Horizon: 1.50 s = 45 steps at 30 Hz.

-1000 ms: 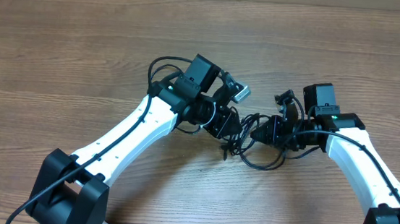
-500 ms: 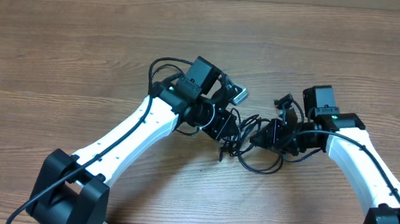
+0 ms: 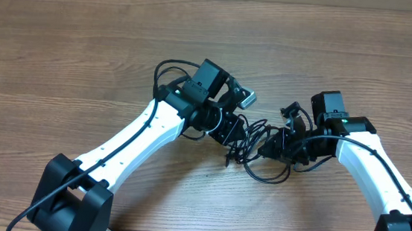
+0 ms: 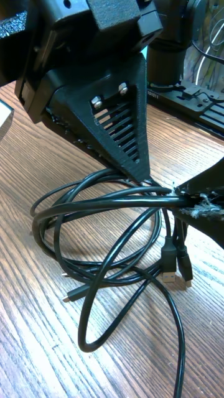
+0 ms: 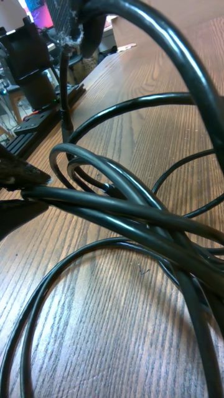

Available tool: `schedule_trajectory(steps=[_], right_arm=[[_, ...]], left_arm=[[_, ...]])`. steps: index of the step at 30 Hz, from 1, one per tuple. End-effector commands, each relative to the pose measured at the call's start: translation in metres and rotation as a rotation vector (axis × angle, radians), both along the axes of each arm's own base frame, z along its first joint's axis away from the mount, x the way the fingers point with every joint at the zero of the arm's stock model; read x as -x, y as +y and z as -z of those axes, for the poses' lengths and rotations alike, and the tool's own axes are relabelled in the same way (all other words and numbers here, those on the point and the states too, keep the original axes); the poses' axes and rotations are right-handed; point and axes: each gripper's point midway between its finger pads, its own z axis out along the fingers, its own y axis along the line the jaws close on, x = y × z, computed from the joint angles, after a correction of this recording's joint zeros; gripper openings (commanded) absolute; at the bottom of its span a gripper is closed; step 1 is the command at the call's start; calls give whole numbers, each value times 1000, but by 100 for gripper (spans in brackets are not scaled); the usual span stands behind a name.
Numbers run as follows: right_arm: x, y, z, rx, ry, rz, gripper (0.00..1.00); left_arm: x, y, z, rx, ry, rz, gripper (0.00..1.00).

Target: Untangle cables

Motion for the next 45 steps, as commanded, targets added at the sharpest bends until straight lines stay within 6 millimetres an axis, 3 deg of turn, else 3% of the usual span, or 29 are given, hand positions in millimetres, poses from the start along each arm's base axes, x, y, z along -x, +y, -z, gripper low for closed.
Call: schedule_trajectory(steps=[1, 13, 22, 30, 33, 34, 37, 41, 42, 45], right_arm=[[3, 3, -1, -16, -4, -17, 6], [8, 2, 0, -13, -8, -48, 4], [-17, 5, -4, -27, -135, -51, 4], [-8, 6, -4, -33, -119, -81, 4], [6, 18, -33, -150, -171, -213, 4], [-1, 20, -55, -157, -208, -216, 4], [-15, 22, -91, -160, -315, -222, 4], [-25, 22, -121, -155, -422, -223, 4], [-28, 12, -111, -70, -412, -201, 12], [-30, -28, -70, 219, -237, -52, 15]], left_arm=[[3, 0, -5, 6, -21, 10, 4], [3, -1, -5, 6, -21, 10, 4], [3, -1, -5, 6, -20, 10, 4], [3, 0, -5, 5, -20, 10, 4], [3, 0, -5, 5, -20, 10, 5], [3, 0, -5, 5, -20, 10, 5], [3, 0, -5, 5, -19, 10, 4], [3, 0, -5, 5, -19, 10, 4], [3, 0, -5, 5, -19, 10, 4], [4, 0, -5, 3, -16, 10, 4]])
